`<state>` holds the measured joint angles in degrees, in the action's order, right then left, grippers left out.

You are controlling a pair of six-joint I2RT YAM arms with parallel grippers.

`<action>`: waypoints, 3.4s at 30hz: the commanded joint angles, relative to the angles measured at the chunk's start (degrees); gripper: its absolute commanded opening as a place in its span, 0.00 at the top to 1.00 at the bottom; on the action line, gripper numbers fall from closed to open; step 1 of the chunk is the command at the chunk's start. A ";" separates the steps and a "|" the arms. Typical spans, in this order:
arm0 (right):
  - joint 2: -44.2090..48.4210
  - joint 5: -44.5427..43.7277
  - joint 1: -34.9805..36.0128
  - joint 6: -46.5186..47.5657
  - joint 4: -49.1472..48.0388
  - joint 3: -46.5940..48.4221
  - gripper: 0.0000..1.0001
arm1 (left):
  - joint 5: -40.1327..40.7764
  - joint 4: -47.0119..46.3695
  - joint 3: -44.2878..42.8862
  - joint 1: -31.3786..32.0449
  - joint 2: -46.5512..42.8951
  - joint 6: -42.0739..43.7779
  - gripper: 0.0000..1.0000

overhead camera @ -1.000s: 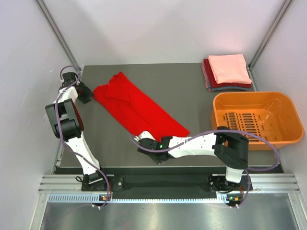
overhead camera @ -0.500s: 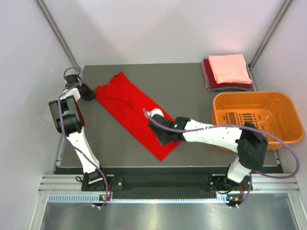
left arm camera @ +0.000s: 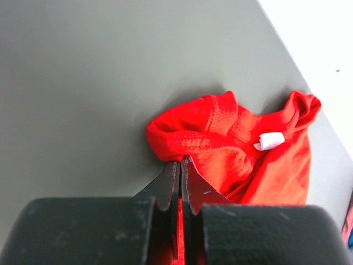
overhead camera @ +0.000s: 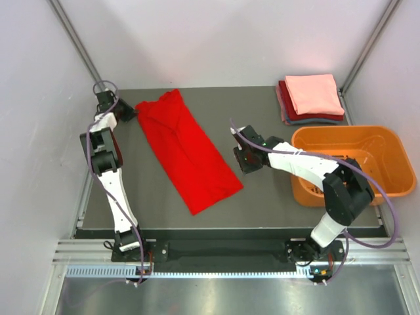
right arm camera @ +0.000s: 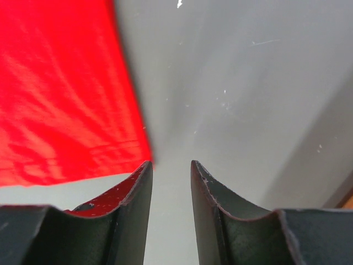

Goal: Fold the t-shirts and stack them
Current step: Fold the tshirt

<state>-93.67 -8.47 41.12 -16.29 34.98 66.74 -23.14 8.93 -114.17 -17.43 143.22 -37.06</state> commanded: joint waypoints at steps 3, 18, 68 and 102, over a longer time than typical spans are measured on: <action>-3.35 8.20 -2.45 3.55 -3.78 -0.38 0.64 | -0.16 -3.91 -6.24 2.31 5.22 -1.35 1.00; -8.19 18.22 -3.07 1.88 -12.83 -4.86 0.65 | -0.95 -6.29 -5.54 2.93 6.37 -0.38 1.00; 14.48 2.14 14.77 -37.49 -25.84 -34.14 1.00 | 3.80 -1.48 -19.51 15.24 9.46 1.37 0.74; 18.96 6.80 14.07 -28.18 -26.90 -36.06 1.00 | 21.28 26.93 79.71 48.18 -74.75 -10.13 0.56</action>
<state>-76.14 -2.04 55.31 -44.58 8.03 31.40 -5.45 34.00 -35.27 28.25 68.88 -42.48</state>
